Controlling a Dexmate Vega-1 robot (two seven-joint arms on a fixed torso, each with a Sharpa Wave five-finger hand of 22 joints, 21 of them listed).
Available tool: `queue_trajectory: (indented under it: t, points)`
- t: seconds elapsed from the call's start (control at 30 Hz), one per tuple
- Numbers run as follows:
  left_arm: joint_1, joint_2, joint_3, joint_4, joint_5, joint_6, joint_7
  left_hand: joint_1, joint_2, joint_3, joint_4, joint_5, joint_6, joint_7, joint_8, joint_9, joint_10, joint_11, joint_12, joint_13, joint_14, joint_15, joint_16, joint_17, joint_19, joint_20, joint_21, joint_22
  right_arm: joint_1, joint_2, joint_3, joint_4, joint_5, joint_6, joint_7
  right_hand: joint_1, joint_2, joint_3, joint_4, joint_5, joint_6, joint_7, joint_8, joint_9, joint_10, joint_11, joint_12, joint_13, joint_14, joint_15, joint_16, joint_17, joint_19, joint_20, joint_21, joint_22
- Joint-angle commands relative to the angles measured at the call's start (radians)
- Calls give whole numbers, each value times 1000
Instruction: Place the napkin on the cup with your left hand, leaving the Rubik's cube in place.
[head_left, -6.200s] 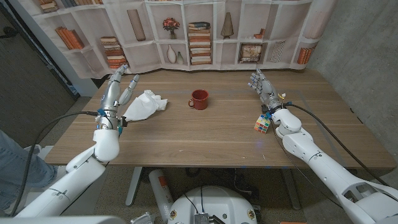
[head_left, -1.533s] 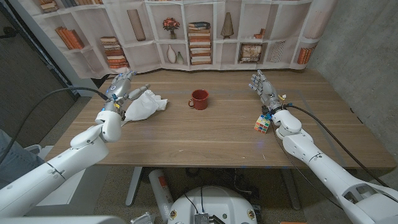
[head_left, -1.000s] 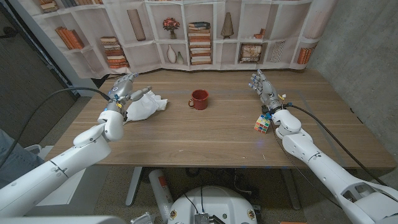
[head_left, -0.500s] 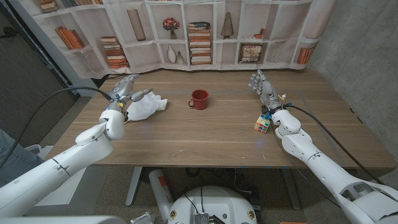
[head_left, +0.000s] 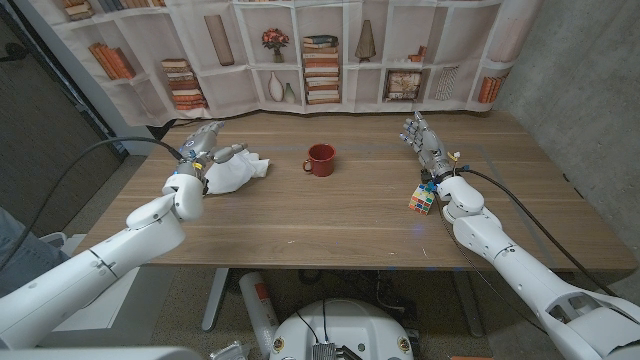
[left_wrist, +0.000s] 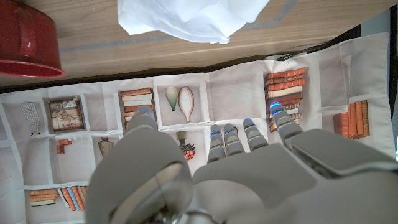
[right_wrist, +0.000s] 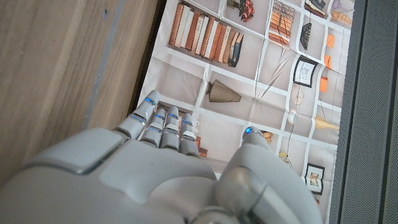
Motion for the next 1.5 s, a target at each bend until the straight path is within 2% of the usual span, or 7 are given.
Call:
queue_trajectory:
  t: [0.03, 0.33, 0.73, 1.13, 1.5]
  points:
    - [-27, 6, 33, -7, -1, 44, -26, 2, -12, -9, -1, 1, -6, -3, -2, 4, 2, 1, 5, 4, 3, 11, 8, 2, 2, 12, 3, 1, -7, -1, 3, -8, 2, 3, -3, -1, 10, 5, -7, -1, 12, -1, 1, 4, 9, -2, -4, 6, 6, 0, 1, 6, 9, -7, -7, 5]
    - [-62, 14, 73, -17, 14, 93, -66, 0, -22, -16, -2, 0, -5, -4, -1, 4, 3, 1, 7, 5, 7, 11, 9, 2, 8, 13, 4, 1, -10, 0, 2, -15, 2, 0, -7, -1, 11, 4, -9, -1, 12, -2, 1, 4, 11, -2, -3, 6, 7, 0, 1, 5, 11, -7, -11, 5]
    - [-120, 7, 131, 7, 33, 109, -115, -1, -33, -24, -5, 0, 2, -5, 3, 4, 5, 1, 8, 5, 8, 12, 9, 2, 13, 14, 3, 1, -18, -1, 4, -21, 1, 3, -14, -1, 11, 3, -9, -1, 13, -2, 1, 4, 11, -4, -4, 6, 7, 1, 1, 6, 12, -6, -15, 5]
    - [-147, -7, 160, 33, 34, 113, -136, 1, -41, -30, -7, 0, -3, -10, 1, 4, 3, 1, 8, 5, 6, 12, 8, 2, 13, 14, 0, 1, -20, -1, 7, -21, 1, 6, -17, -1, 12, 2, -11, -1, 13, -3, 1, 4, 12, -3, -3, 6, 9, 0, 1, 6, 13, -4, -20, 5]
    - [-152, -16, 161, 56, 7, 94, -142, 3, -46, -35, -10, 1, -6, -11, 1, 4, 0, 2, 7, 5, 3, 13, 6, 2, 13, 15, -2, 1, -15, -1, 5, -20, -3, 6, -15, -1, 13, 2, -12, -1, 14, -2, 1, 4, 11, -5, -4, 6, 10, 1, 1, 5, 13, -4, -23, 6]
